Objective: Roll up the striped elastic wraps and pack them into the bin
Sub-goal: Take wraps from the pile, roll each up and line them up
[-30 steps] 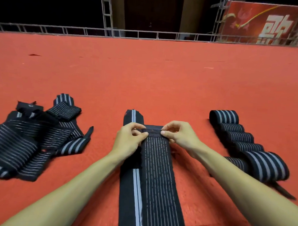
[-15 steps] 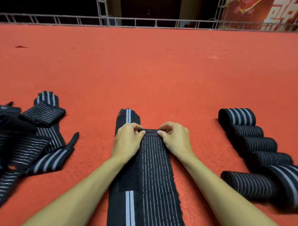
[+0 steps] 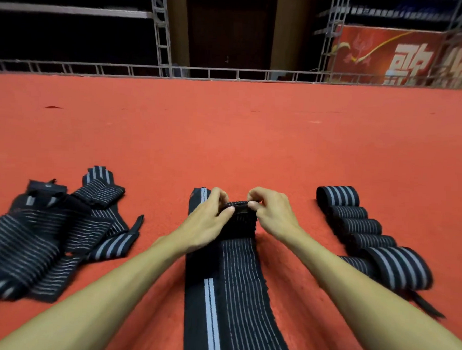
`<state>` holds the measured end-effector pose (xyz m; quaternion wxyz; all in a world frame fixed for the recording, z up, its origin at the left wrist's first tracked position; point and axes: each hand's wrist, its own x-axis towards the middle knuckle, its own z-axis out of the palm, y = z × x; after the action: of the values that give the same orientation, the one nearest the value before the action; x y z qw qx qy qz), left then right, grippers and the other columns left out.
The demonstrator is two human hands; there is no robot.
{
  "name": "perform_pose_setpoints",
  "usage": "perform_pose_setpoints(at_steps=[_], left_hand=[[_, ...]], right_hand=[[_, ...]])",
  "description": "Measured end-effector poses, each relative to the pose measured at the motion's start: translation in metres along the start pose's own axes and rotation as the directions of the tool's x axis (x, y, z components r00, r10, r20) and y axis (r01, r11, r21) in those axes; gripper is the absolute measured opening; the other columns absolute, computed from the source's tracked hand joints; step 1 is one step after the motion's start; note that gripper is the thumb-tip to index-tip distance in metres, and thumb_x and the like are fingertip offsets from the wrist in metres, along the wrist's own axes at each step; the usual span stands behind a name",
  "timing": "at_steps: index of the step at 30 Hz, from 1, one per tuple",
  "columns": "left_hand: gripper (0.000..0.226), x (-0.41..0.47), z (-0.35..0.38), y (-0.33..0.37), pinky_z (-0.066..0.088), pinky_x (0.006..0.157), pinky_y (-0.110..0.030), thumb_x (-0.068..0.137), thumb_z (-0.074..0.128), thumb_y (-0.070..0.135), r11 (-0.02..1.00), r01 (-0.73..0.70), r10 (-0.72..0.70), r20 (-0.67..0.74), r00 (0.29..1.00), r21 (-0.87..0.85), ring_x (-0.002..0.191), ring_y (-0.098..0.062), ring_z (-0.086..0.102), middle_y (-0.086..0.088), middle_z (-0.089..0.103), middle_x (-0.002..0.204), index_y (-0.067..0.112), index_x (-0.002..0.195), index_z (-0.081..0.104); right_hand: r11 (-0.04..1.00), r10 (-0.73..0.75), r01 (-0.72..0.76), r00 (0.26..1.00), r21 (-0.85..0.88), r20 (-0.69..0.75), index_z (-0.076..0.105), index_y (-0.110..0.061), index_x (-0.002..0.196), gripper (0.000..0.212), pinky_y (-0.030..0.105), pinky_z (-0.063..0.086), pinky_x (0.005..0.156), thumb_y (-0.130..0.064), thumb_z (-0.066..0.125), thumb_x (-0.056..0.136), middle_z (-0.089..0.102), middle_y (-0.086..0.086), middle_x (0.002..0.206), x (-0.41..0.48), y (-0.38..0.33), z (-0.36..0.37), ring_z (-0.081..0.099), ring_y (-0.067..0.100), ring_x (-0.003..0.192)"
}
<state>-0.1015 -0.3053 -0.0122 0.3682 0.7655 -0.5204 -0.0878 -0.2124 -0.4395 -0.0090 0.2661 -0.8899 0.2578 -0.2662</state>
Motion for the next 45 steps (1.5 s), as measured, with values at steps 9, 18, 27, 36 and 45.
perform_pose_setpoints(at_steps=[9, 18, 27, 36, 45], left_hand=[[0.015, -0.06, -0.048, 0.083, 0.05, 0.055, -0.02, 0.1, 0.047, 0.012, 0.897, 0.059, -0.02, 0.092, 0.996, -0.438, 0.063, -0.004, 0.058, 0.001, 0.062, 0.08, 0.012, 0.099, 0.062], [0.022, -0.099, -0.103, 0.133, 0.05, 0.047, -0.014, 0.082, 0.066, 0.022, 0.508, 0.224, -0.005, 0.258, 0.966, -0.832, 0.054, -0.005, 0.055, 0.0, 0.063, 0.07, 0.008, 0.098, 0.071], [0.011, -0.069, -0.042, 0.068, 0.041, 0.07, -0.007, 0.095, 0.054, 0.008, 0.932, -0.136, 0.043, -0.267, 0.963, -0.337, 0.07, 0.012, 0.052, 0.008, 0.062, 0.087, 0.014, 0.097, 0.063], [0.012, -0.018, 0.007, -0.004, 0.045, 0.082, -0.01, 0.09, 0.061, 0.005, 0.887, -0.085, -0.083, -0.336, 0.938, -0.455, 0.081, 0.011, 0.059, 0.009, 0.067, 0.093, 0.015, 0.095, 0.066], [0.015, -0.007, 0.041, -0.047, 0.046, 0.079, -0.015, 0.089, 0.061, 0.002, 0.769, -0.084, -0.16, -0.318, 0.935, -0.634, 0.086, -0.004, 0.062, 0.005, 0.068, 0.091, 0.016, 0.091, 0.066]], right_hand=[[0.947, -0.12, 0.098, 0.991, 0.305, 0.054, 0.064, -0.021, 0.076, 0.018, 0.019, 0.041, 0.055, -0.005, 0.066, 0.084, 0.06, -0.007, 0.066, -0.058, -0.065, -0.086, 0.051, 0.008, 0.059], [0.65, -0.2, -0.043, 0.953, 0.758, 0.226, 0.066, -0.014, 0.082, 0.012, 0.028, 0.035, 0.054, -0.025, 0.068, 0.085, 0.052, 0.006, 0.075, -0.087, -0.11, -0.141, 0.046, 0.017, 0.062], [0.841, 0.085, -0.187, 0.972, 0.507, 0.217, 0.054, -0.008, 0.08, 0.043, 0.022, 0.035, 0.042, -0.046, 0.048, 0.097, 0.044, 0.008, 0.055, -0.066, -0.081, -0.068, 0.043, 0.013, 0.038], [0.716, 0.176, -0.233, 0.972, 0.658, 0.153, 0.062, -0.009, 0.074, 0.029, 0.022, 0.032, 0.044, -0.032, 0.061, 0.093, 0.048, 0.004, 0.061, -0.023, -0.025, 0.008, 0.042, 0.013, 0.052], [0.597, 0.195, -0.231, 0.971, 0.768, 0.14, 0.073, -0.008, 0.087, 0.017, 0.029, 0.044, 0.061, -0.022, 0.063, 0.091, 0.069, 0.007, 0.082, -0.018, 0.016, 0.06, 0.059, 0.016, 0.074]])
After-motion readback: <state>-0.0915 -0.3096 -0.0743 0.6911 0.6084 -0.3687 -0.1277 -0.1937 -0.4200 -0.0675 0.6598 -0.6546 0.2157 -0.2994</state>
